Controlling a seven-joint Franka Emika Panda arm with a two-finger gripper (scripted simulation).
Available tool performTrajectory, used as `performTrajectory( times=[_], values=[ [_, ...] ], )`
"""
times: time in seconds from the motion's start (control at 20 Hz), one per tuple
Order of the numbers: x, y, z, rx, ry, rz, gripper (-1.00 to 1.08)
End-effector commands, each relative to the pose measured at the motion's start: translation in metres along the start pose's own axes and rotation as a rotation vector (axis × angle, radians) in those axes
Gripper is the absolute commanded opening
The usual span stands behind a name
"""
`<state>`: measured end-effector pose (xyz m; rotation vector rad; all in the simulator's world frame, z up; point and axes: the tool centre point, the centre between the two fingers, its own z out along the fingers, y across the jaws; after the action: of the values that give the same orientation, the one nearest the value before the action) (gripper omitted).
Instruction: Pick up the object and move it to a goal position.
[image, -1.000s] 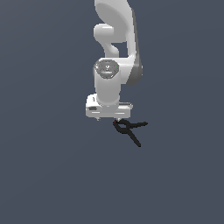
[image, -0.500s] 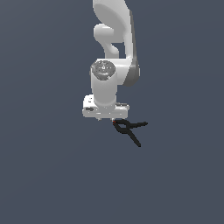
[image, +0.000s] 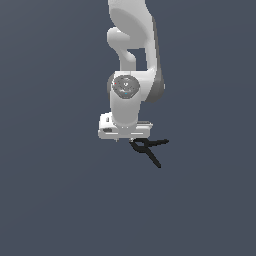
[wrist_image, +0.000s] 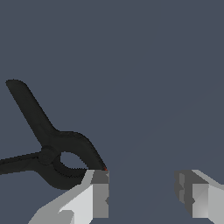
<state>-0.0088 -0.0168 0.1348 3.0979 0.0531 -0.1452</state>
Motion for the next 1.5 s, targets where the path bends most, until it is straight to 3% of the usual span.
performTrajectory(
  times=[0.0,0.85,1.45],
  values=[
    [0.006,-0.008,0.003,-0.008,-0.010,-0.031,0.28],
    [0.063,-0.102,0.041,-0.113,-0.127,-0.359,0.28],
    [0.079,-0.154,0.067,-0.175,-0.191,-0.517,0.28]
  ],
)
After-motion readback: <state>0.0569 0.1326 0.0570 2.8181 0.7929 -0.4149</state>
